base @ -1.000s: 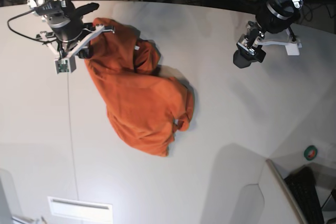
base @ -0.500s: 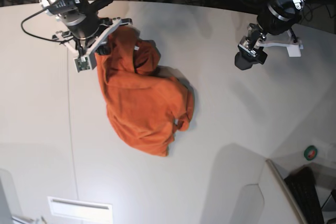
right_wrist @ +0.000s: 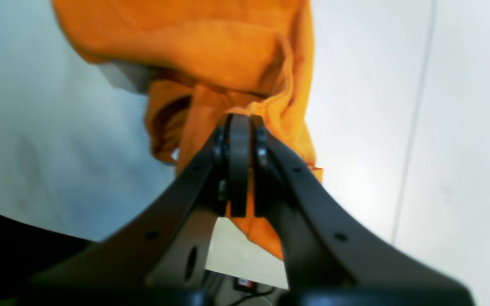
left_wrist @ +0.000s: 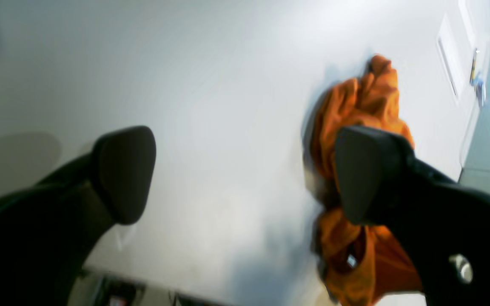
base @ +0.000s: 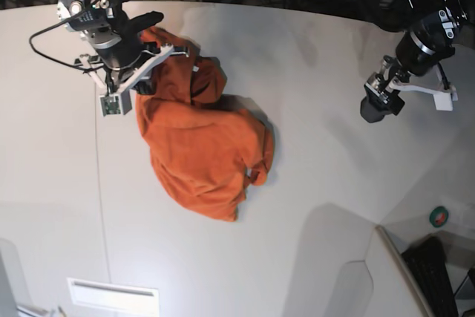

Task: Layout the t-shirt on the table in an organized manner, then fold the t-shirt properly
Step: 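Drag the held cloth with the right gripper, lower the left gripper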

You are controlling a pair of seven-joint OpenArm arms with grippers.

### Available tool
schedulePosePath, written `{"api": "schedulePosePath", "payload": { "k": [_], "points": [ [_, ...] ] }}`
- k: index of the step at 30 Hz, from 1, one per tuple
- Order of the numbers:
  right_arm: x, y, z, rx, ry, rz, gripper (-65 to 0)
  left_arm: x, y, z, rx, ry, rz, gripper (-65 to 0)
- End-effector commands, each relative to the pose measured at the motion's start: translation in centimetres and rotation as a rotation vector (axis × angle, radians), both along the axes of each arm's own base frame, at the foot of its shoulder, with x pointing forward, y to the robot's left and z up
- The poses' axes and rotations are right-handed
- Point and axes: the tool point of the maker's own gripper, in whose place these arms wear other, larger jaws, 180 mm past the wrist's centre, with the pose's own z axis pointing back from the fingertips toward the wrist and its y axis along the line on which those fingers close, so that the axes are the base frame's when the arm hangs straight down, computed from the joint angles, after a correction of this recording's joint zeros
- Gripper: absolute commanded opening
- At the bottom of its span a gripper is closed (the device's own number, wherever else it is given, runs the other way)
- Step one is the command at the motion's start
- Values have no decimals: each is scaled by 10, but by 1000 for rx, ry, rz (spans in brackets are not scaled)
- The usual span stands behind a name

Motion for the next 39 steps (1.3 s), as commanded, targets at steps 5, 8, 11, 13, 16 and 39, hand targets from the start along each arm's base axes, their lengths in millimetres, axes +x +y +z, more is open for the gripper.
{"api": "schedulePosePath", "payload": {
  "k": [5, 8, 11, 13, 16, 39],
  "points": [
    [12, -4, 12, -7, -58, -5, -650, 41, -37, 23, -7, -96, -150, -12],
    [12, -4, 13, -9, -62, -5, -650, 60, -61, 27, -39, -123, -207, -12],
    [12, -3, 13, -8, -61, 1, -650, 73, -68, 25, -60, -129, -223, -12],
    [12, -4, 13, -10, -62, -2, -650, 78, -73, 20, -74, -118, -232, -12],
    [12, -5, 13, -13, -59, -3, -650, 80, -73, 10, -91, -96, -226, -12],
    [7, -8, 8, -16, -24, -10, -306, 85, -67, -10, -117, -45, -204, -12]
  ]
}}
